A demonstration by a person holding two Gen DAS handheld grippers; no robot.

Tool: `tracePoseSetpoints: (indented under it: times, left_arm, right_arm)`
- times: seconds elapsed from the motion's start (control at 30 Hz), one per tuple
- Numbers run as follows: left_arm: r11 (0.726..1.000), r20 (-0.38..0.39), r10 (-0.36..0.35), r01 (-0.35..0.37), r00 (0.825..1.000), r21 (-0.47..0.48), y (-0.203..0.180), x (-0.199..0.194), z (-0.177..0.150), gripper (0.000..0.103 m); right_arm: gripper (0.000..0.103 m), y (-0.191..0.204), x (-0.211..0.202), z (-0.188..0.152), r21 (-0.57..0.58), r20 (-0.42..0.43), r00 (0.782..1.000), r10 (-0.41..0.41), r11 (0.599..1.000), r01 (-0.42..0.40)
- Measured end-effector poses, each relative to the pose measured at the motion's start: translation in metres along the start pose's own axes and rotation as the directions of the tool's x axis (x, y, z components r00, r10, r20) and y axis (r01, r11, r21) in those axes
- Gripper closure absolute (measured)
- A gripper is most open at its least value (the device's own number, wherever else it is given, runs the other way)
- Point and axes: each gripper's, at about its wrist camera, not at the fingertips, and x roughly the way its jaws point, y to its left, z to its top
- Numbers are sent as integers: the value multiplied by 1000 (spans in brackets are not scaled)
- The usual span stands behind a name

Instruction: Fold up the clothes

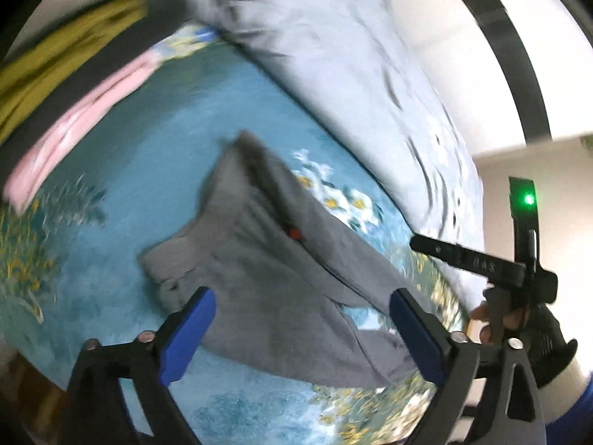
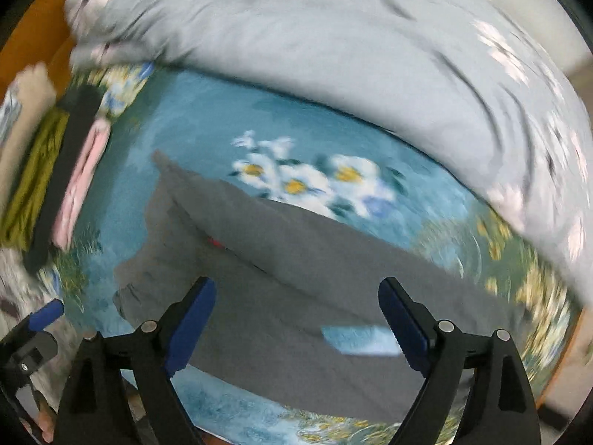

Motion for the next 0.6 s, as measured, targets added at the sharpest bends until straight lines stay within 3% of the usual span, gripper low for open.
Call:
tracePoseSetpoints:
  times: [0.13,0.3,0.47,0.6]
  left_arm:
    - [981,21,-15,11,1000,191,-49,0,-14,0]
    - [907,43,-41,19,998,421,-111,-1,-31,0]
    - [827,20,-58,37,998,561,-157,2,-50,0]
    - [798,-19,-10,20,1000,602,-177,13,-59,0]
  right_arm:
    - [0,-43,-44,-52,121,157,987,-36,993,17]
    - [0,-84,-101,-104,271,349,933,-86,963,-13]
    - [0,-120,-130,-149,415,439,896,-67,900,-136]
    - [0,-142,-133,-179,492,452,885,-111,859,-144]
